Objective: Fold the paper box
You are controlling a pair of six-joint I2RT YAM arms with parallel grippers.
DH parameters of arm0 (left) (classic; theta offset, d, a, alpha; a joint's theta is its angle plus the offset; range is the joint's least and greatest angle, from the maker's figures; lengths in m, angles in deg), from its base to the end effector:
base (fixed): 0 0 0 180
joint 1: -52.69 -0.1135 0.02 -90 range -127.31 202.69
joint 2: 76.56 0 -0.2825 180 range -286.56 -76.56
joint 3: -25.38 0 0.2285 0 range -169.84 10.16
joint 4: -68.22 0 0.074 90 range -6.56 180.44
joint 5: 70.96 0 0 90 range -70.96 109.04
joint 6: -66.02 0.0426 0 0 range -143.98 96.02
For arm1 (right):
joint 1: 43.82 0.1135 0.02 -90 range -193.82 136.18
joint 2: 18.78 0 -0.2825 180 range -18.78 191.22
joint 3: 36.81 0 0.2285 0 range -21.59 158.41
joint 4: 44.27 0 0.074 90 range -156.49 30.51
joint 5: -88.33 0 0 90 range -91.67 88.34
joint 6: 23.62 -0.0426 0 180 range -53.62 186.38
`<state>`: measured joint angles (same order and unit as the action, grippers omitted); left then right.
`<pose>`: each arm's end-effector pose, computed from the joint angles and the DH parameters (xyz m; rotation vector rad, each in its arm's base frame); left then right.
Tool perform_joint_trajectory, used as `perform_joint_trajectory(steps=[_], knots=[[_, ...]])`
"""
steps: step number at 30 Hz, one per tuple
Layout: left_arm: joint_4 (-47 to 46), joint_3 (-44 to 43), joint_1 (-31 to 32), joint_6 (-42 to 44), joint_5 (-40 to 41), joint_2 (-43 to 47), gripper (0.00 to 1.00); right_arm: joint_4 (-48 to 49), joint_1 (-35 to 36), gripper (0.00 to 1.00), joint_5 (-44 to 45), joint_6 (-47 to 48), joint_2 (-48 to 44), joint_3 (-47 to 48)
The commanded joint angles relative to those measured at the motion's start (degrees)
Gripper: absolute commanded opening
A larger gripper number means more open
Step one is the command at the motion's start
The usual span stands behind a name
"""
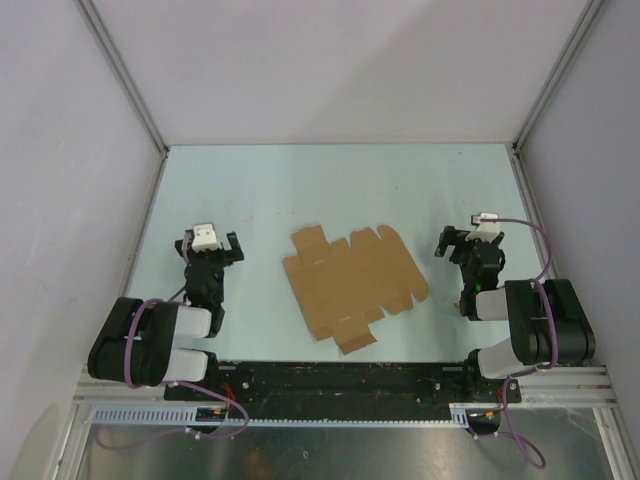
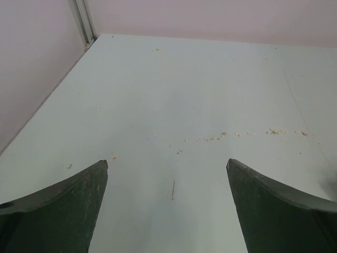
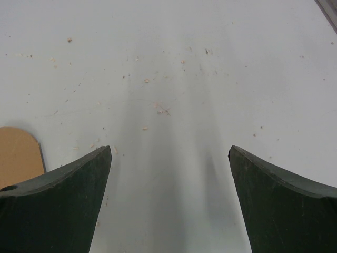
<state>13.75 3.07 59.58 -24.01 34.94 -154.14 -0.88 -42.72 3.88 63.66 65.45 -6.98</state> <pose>0.2043 -0.0129 0.2000 -0.1220 1.5809 0.1255 0.2389 0.0005 0.1865 0.0952 1.7596 -0.0369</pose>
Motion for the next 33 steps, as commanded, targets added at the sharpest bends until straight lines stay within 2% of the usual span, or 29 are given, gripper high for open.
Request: perform_joint_trajectory(steps=[1,3,7,9,10,12,13,14,16,17,18,19,21,22,24,25,27,29,32,33], knots=[[0.60,-2.05,-0.04,2.41,-0.10,2.86,1.00,2.04,-0.22,1.00,0.35,0.88,0.50,1.38],[6.83,-3.80,0.40,1.44,4.04,5.23,1.00,2.04,-0.14,1.00,0.17,0.88,0.50,1.38],[14.31,-6.61,2.76,4.76,3.87,11.47,1.00,1.77,-0.66,1.00,-0.62,0.79,0.59,1.56],[15.90,-7.23,6.80,6.53,8.95,12.89,1.00,1.95,-0.49,1.00,-0.44,0.96,0.41,1.39],[15.99,-7.93,8.29,7.67,12.19,13.85,1.00,1.95,0.29,1.00,3.47,0.53,0.24,1.99],[16.52,-8.81,12.78,9.43,18.71,14.56,1.00,-3.48,2.49,1.00,9.98,0.17,-3.26,3.13],[16.87,-9.60,14.18,11.53,20.12,15.26,1.00,-7.24,5.11,1.00,16.54,0.26,-4.93,4.53],[17.13,-9.95,16.81,12.16,23.44,15.61,1.00,-15.55,5.83,1.00,18.43,-0.09,-8.25,7.59],[18.27,-11.01,20.07,10.94,26.45,16.84,1.00,-24.37,7.06,1.00,19.59,-4.11,-11.35,11.30],[19.06,-11.27,20.87,10.15,29.16,17.54,1.00,-33.12,7.24,1.00,18.03,-5.61,-14.06,14.62],[20.37,-12.06,21.49,6.49,30.23,18.16,1.00,-36.69,7.42,1.00,13.92,-7.54,-15.39,15.87],[26.47,-12.94,22.01,3.75,30.42,19.12,0.99,-41.42,7.33,1.00,11.71,-8.34,-16.45,16.76],[35.54,-16.53,21.93,-2.91,25.62,22.38,1.00,-45.14,7.42,1.00,6.97,-11.67,-19.53,18.52],[42.38,-17.59,21.93,-3.91,23.32,23.26,1.00,-48.47,7.42,1.00,6.16,-13.08,-20.50,19.05],[50.22,-20.66,21.93,-5.76,18.58,24.05,1.00,-52.17,7.33,1.00,1.61,-16.25,-22.78,20.89],[52.53,-21.64,21.85,-6.64,18.64,23.97,1.00,-55.15,6.99,1.00,-0.94,-17.39,-23.49,21.59],[56.93,-24.09,21.93,-9.88,19.17,23.88,1.00,-57.54,7.16,1.00,-4.91,-17.49,-24.80,23.08],[60.19,-24.81,21.93,-11.82,18.55,23.70,1.00,-60.88,7.16,1.00,-7.21,-22.13,-25.25,23.88],[63.35,-25.07,21.85,-16.13,18.46,23.35,1.00,-61.60,2.60,1.00,-16.93,-27.50,-25.08,24.06],[64.41,-25.95,21.84,-17.27,18.55,23.00,0.99,-61.25,1.11,1.00,-23.67,-27.60,-24.64,24.06]])
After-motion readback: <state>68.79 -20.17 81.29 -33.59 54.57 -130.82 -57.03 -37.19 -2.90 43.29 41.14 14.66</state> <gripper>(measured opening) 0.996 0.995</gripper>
